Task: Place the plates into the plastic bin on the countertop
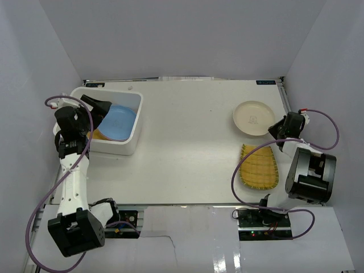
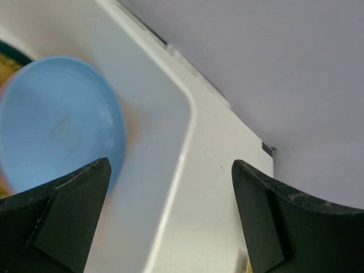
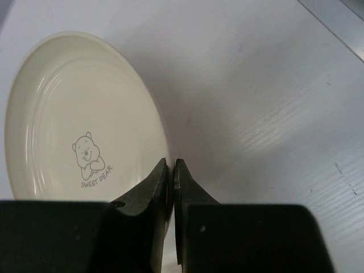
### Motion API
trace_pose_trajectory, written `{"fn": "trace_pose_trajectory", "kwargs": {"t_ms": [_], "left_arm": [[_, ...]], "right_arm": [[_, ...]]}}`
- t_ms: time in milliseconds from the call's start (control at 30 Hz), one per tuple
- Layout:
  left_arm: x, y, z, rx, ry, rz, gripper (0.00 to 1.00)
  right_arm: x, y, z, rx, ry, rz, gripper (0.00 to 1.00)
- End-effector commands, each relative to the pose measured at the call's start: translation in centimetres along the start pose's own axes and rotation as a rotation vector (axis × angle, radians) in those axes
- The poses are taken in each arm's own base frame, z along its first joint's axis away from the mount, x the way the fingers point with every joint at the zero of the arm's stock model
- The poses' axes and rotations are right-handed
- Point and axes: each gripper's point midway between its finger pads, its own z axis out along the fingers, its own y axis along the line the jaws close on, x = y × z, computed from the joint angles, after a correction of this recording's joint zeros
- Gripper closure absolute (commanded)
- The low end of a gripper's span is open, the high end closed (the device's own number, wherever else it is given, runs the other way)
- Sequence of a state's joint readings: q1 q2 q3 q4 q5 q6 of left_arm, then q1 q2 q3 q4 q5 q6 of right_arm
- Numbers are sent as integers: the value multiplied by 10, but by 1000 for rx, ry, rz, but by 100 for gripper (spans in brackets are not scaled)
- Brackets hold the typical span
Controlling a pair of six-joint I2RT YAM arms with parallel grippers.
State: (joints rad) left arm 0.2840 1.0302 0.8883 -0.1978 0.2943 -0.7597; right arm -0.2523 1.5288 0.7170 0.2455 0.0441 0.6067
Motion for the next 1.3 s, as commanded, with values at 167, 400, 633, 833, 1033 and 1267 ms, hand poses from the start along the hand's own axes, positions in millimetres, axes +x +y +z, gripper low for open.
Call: {"fn": "trace_pose_trajectory", "kwargs": {"t_ms": [167,400,633,833,1033,1267], "left_arm": [[80,-151,-41,473,167,227,2],[178,-181,-38,590,476,314,3],[231,-173,-25,557,586,386,20],[217,-166,-19,477,513,408,80],[165,-162,-10,346,334,491,82],[62,-94,2,121,121,312,85]], "right_arm": [[-11,148,-85,-553,-46,-121,92],[58,230,-164,-879,103,-250,92],[101,261,-208,-1049,234,-313,92],[104,259,-203,-1019,229,-331,56],[80,232,-174,-836,148,-386,17],[44,126,-117,-334,30,-414,20]]}}
